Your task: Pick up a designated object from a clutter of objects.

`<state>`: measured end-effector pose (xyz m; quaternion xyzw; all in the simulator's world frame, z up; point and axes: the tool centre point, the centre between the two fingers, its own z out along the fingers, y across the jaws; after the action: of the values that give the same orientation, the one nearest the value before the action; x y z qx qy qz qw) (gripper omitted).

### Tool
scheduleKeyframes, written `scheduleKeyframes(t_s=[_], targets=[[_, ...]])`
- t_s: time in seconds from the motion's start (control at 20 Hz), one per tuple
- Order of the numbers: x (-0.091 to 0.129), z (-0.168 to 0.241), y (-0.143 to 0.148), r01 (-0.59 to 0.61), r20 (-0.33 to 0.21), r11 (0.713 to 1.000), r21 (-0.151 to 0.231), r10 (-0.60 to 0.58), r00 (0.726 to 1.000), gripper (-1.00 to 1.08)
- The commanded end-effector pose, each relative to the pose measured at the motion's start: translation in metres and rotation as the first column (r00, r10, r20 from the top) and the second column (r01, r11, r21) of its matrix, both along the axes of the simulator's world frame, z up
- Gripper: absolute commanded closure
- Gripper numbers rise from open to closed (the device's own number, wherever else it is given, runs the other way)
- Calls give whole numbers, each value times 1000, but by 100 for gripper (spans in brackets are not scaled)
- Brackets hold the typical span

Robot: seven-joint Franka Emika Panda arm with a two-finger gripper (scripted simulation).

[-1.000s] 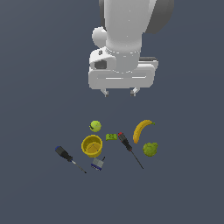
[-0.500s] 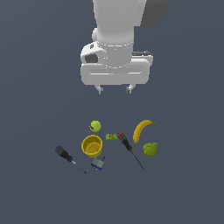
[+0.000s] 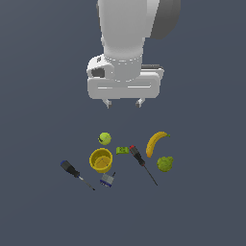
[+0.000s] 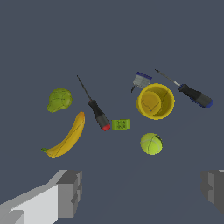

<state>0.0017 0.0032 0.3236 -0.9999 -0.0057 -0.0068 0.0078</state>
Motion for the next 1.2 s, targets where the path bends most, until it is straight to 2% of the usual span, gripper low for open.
scheduleKeyframes(t_s=[0.0,0.5,0.85,1.15], targets=[[1,-12,-5,2,-1,1000,1,-2,1000,-92],[-1,-94,-39,14,-5,1000,4,-14,1000,-92],[-17,-163,-69,25,-8,1000,-2,-25,1000,-92],[-34,-204,-88,33,-11,999,-9,-33,999,-92]])
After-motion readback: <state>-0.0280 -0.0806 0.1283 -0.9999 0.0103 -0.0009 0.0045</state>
